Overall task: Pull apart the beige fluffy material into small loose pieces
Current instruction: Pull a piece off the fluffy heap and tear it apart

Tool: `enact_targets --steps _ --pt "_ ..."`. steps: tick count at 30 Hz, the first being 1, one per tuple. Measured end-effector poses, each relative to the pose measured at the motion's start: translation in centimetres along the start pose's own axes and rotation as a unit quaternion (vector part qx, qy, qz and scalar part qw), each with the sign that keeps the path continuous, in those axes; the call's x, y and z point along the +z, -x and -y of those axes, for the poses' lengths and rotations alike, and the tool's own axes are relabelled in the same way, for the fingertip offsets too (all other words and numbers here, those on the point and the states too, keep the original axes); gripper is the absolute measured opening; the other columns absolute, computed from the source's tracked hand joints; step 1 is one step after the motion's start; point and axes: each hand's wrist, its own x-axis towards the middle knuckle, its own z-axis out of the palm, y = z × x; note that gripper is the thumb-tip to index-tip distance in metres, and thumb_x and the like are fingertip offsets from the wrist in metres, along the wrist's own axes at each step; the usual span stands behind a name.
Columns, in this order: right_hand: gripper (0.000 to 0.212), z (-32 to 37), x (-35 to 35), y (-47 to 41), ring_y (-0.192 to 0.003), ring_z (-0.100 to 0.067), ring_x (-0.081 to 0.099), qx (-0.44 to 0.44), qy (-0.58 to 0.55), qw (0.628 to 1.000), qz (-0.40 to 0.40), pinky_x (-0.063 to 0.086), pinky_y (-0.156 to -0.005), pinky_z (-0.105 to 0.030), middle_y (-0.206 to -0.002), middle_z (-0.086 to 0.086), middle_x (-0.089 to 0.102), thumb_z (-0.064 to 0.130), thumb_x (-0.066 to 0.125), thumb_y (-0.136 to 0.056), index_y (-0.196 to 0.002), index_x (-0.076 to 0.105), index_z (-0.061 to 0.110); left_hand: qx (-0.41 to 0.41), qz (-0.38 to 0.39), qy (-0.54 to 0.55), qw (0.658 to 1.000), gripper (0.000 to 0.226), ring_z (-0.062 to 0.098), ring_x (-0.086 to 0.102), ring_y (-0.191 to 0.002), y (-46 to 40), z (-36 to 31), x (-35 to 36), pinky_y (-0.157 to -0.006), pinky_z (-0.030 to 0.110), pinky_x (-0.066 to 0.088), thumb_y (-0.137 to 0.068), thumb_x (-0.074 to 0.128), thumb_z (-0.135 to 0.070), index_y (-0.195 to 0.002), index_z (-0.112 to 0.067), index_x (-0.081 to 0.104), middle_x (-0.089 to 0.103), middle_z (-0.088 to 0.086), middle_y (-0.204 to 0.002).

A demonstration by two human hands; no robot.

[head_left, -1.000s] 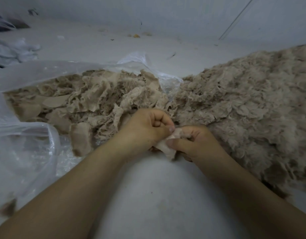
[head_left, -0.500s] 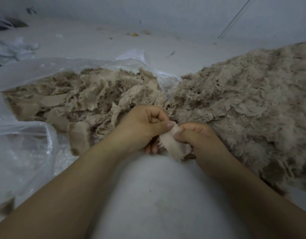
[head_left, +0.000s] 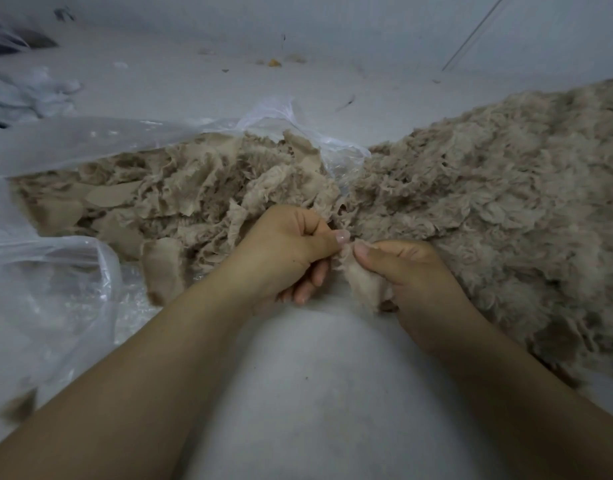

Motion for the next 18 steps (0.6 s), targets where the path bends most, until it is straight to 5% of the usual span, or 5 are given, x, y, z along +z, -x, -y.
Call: enact_targets --steps 3,6,8,12,18 --pt "0.029 0.0 -0.1 -0.4 -0.038 -0.009 0.03 0.007 -0.038 0.998 -0.039 0.022 -0.038 -0.016 -0.046 -0.002 0.045 0.031 0.06 -0.079 -0.057 0.067 0.013 -0.025 0.075 0.03 0.996 0.026 0.013 0.031 -0.022 0.2 -0.3 -1.1 -0.032 0.01 0.021 -0.09 0.065 -0.012 -0.068 0.002 0.061 0.051 0.012 -0.043" --pt "0.034 -0.2 -0.1 -0.1 -0.044 -0.014 0.042 -0.003 -0.018 0.999 -0.026 0.032 -0.043 -0.02 -0.053 -0.008 0.053 0.035 0.061 -0.084 -0.06 0.067 0.012 -0.083 0.318 -0.012 0.944 0.01 0.009 0.04 -0.024 1.0 -1.0 -1.8 -0.032 0.014 0.021 -0.082 0.068 -0.005 -0.092 -0.001 0.07 0.064 0.01 -0.05" --pt "0.036 -0.3 -0.1 0.1 -0.045 -0.012 0.048 -0.006 -0.008 1.0 -0.013 0.037 -0.043 -0.02 -0.053 -0.006 0.056 0.033 0.06 -0.09 -0.062 0.065 0.011 -0.1 0.369 -0.069 0.921 0.026 0.008 0.043 -0.026 1.4 -0.9 -1.5 -0.033 0.015 0.024 -0.084 0.07 -0.018 -0.101 0.002 0.067 0.066 0.01 -0.053" --pt "0.037 -0.2 0.0 0.0 -0.035 -0.007 0.038 0.0 -0.007 1.0 -0.011 0.031 -0.038 -0.016 -0.045 -0.002 0.051 0.033 0.06 -0.086 -0.057 0.06 0.011 -0.103 0.166 -0.05 0.979 0.048 0.015 0.042 -0.025 0.6 -0.5 -0.3 -0.03 0.015 0.028 -0.074 0.073 -0.048 -0.072 -0.001 0.064 0.058 0.015 -0.049" --pt "0.03 -0.8 -0.2 -0.4 -0.038 -0.007 0.023 -0.02 -0.012 1.0 -0.007 0.024 -0.04 -0.015 -0.048 0.0 0.032 0.028 0.067 -0.085 -0.057 0.058 0.021 0.01 0.031 0.025 0.999 0.015 0.022 0.053 -0.036 0.6 -0.2 0.7 -0.034 0.021 0.04 -0.083 0.073 -0.005 -0.08 0.002 0.06 0.058 0.024 -0.059"
